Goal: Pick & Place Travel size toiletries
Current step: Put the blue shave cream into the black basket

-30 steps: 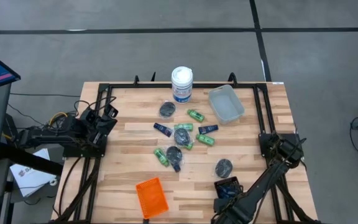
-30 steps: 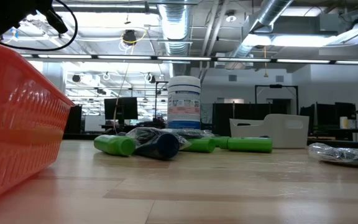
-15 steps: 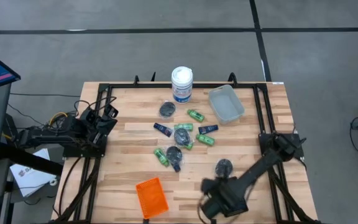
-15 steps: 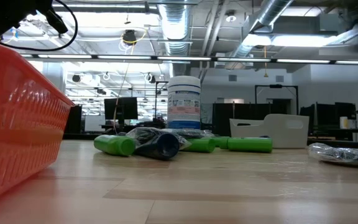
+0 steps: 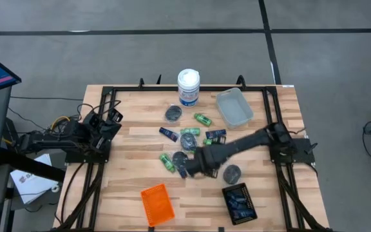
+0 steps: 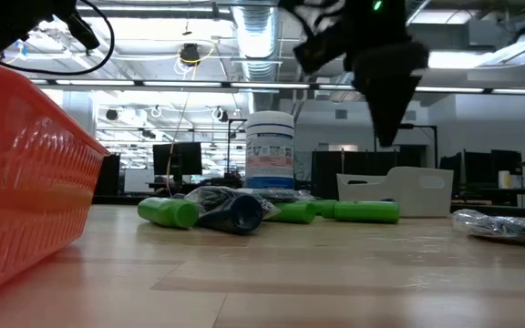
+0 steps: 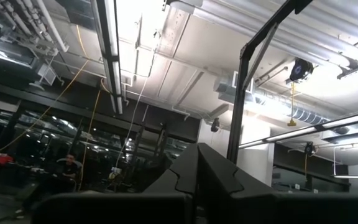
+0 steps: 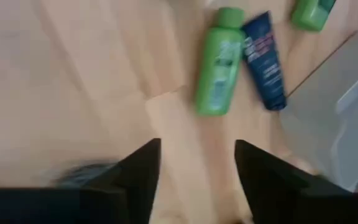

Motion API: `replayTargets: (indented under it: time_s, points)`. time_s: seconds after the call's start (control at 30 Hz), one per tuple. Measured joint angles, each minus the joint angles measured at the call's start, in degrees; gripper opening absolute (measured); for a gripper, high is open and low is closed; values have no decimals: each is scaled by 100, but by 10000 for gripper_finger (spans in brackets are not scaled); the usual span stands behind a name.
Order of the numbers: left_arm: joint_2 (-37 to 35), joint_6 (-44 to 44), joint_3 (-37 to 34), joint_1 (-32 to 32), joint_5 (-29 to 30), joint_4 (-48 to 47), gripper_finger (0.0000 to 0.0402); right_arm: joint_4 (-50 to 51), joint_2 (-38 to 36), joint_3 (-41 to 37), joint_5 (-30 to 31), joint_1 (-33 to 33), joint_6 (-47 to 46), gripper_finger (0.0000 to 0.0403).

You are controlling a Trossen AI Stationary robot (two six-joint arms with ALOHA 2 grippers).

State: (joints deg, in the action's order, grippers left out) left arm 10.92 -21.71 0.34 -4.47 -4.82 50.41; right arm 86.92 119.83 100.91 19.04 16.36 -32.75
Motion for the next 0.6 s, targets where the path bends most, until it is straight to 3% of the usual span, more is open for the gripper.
replayTargets:
  time_s: [0.33,0.6]
  points:
    - [0,-22,2,0,-302,0,1,-392,-109,-660,67,-913,2080,219]
    - [0,-17,0,0,-304,15,1,-1585,-1178,-1841,66,-1358,2855,206]
